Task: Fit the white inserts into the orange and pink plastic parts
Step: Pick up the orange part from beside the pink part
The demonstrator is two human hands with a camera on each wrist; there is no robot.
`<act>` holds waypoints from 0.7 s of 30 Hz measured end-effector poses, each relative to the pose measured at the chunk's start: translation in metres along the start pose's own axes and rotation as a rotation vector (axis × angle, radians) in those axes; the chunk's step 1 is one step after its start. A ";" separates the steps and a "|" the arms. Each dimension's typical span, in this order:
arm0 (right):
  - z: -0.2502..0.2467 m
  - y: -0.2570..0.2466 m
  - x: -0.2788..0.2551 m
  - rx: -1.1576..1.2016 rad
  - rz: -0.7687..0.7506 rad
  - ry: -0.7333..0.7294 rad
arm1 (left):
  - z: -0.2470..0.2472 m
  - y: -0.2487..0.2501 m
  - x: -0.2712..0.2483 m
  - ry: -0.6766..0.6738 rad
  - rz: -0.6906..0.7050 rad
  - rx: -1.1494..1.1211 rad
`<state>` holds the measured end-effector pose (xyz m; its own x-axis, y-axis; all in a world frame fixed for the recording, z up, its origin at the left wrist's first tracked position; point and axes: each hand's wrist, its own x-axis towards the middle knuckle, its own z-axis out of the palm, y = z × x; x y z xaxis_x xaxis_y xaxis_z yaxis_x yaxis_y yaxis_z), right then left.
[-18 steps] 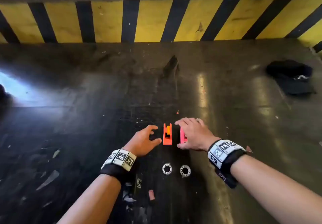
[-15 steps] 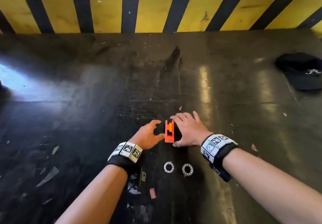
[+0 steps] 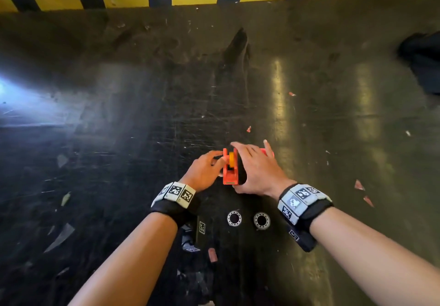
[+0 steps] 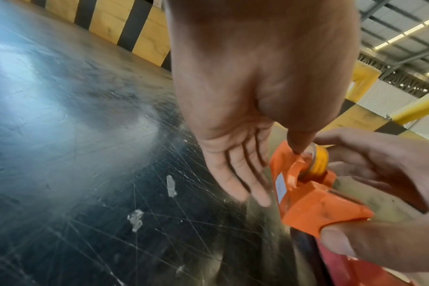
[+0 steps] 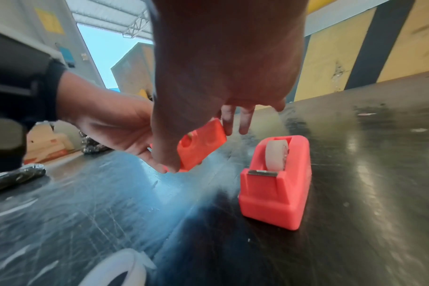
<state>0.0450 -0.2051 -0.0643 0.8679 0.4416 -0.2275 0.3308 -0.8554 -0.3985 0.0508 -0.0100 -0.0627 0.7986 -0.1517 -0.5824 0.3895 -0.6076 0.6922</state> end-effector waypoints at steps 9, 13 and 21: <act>-0.009 -0.004 -0.031 0.295 -0.027 0.066 | 0.003 0.000 -0.036 -0.128 -0.030 -0.434; -0.007 -0.009 -0.034 0.286 -0.023 0.021 | 0.007 -0.012 -0.044 -0.092 -0.048 -0.467; -0.011 -0.008 -0.034 0.275 -0.018 -0.004 | 0.010 -0.009 -0.048 -0.074 -0.096 -0.524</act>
<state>0.0170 -0.2159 -0.0438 0.8612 0.4574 -0.2215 0.2325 -0.7421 -0.6286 0.0043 -0.0055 -0.0451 0.7211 -0.1803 -0.6690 0.6511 -0.1539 0.7432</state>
